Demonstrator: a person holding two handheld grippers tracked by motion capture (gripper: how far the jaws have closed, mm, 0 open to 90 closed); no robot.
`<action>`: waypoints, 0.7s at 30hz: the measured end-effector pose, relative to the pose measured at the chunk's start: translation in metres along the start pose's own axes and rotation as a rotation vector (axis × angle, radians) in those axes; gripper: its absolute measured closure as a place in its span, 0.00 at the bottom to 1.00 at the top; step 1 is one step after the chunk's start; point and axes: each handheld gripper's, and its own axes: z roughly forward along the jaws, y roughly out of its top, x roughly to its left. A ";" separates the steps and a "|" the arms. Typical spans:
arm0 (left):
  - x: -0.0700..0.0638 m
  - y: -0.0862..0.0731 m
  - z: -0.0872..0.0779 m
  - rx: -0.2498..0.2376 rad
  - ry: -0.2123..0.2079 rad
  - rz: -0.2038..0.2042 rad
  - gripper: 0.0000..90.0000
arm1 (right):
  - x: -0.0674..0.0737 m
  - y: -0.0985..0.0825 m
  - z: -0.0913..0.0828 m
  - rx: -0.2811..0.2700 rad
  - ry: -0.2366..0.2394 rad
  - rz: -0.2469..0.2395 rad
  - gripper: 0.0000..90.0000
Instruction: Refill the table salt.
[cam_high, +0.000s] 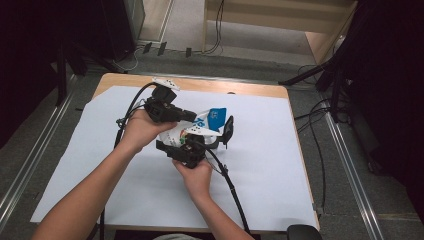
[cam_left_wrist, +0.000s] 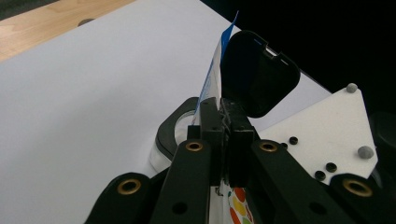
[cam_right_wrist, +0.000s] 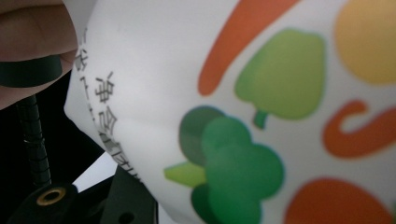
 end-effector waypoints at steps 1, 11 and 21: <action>0.000 0.000 0.000 0.001 0.002 0.002 1.00 | 0.000 0.000 0.000 0.000 -0.001 0.001 0.66; 0.000 0.001 -0.001 0.004 0.002 -0.002 0.99 | 0.001 0.001 0.000 0.002 0.003 0.000 0.66; -0.001 0.001 -0.001 0.007 0.011 0.005 1.00 | 0.001 0.001 0.001 -0.002 0.004 -0.004 0.66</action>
